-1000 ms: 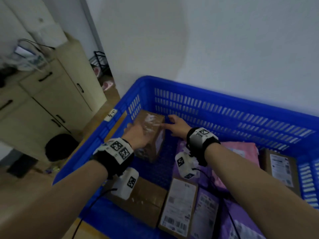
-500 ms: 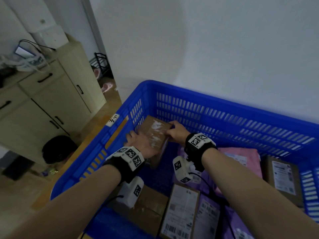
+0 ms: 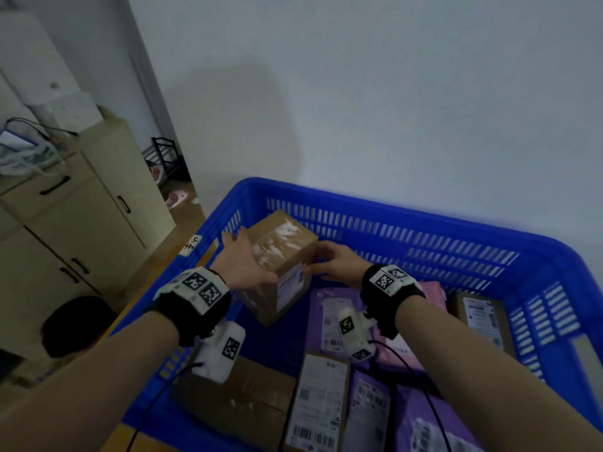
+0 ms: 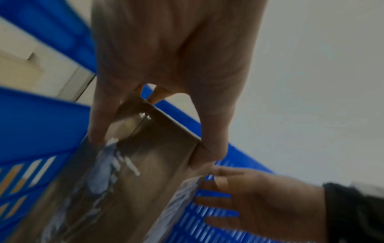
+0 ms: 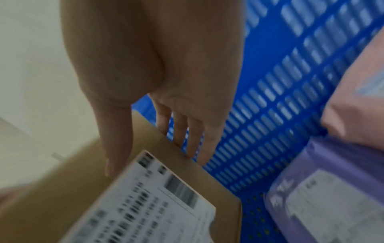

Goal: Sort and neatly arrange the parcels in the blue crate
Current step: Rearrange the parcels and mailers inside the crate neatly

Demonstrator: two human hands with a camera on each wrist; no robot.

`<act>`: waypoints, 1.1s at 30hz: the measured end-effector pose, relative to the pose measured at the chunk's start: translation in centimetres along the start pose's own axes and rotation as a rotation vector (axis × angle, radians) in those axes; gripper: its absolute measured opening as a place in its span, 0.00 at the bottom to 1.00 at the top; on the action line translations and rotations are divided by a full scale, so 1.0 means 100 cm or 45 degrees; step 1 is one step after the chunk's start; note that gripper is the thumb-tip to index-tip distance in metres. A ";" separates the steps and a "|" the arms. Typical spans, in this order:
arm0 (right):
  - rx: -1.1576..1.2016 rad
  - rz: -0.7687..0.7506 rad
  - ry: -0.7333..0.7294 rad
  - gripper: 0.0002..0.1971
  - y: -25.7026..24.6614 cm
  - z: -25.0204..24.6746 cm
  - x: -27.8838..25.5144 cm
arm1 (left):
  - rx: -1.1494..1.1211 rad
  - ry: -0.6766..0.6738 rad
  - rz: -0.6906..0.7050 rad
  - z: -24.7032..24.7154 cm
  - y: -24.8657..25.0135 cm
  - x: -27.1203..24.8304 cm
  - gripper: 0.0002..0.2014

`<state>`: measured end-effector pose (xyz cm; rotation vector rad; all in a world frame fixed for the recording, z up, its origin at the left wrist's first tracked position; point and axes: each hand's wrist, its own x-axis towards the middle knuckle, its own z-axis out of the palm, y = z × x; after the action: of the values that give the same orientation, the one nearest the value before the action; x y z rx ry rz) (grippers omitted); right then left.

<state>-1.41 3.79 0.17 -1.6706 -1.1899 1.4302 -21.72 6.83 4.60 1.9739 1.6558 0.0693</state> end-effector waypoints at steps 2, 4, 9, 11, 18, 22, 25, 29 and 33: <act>0.007 -0.073 0.040 0.30 -0.003 -0.009 -0.012 | -0.012 -0.004 0.087 -0.015 0.009 -0.005 0.56; 0.033 -0.134 0.043 0.35 -0.004 -0.020 -0.024 | -0.002 -0.035 0.164 -0.030 0.019 -0.011 0.57; 0.064 -0.241 -0.083 0.43 -0.012 -0.045 -0.058 | 0.124 -0.091 0.385 -0.062 0.047 -0.029 0.53; 0.026 -0.271 -0.118 0.47 -0.011 -0.053 -0.064 | 0.154 -0.110 0.429 -0.070 0.053 -0.032 0.54; 0.083 -0.169 -0.227 0.56 0.009 -0.065 -0.072 | -0.050 -0.308 0.507 -0.074 0.068 -0.028 0.48; 0.136 -0.130 -0.246 0.54 0.016 -0.069 -0.077 | -0.141 -0.425 0.537 -0.074 0.068 -0.017 0.47; 0.206 -0.105 -0.138 0.47 0.020 -0.068 -0.081 | -0.483 -0.509 0.488 -0.068 0.067 -0.011 0.45; 0.356 -0.060 -0.030 0.36 0.031 -0.065 -0.077 | -0.934 -0.438 0.319 -0.051 0.058 0.002 0.50; 0.391 0.045 -0.005 0.33 0.041 -0.049 -0.062 | -0.777 -0.526 0.195 -0.029 0.039 0.005 0.26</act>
<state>4.32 -3.08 0.03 -1.4816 -0.8933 1.5504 -19.19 8.07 8.60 1.5124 1.0544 0.1858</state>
